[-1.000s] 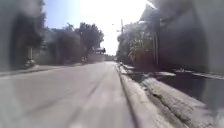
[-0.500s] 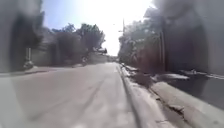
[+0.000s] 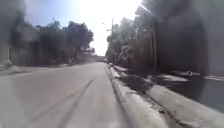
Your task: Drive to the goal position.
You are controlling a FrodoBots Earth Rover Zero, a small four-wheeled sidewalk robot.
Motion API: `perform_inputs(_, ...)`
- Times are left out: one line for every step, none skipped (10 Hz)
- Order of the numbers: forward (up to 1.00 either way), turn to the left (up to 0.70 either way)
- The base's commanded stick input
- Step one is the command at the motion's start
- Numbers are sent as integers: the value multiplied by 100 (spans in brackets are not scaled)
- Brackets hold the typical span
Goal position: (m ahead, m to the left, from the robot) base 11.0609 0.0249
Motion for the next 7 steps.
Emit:
perform_inputs(100, 0)
perform_inputs(100, 0)
perform_inputs(100, 0)
perform_inputs(100, 0)
perform_inputs(100, 0)
perform_inputs(100, 0)
perform_inputs(100, 0)
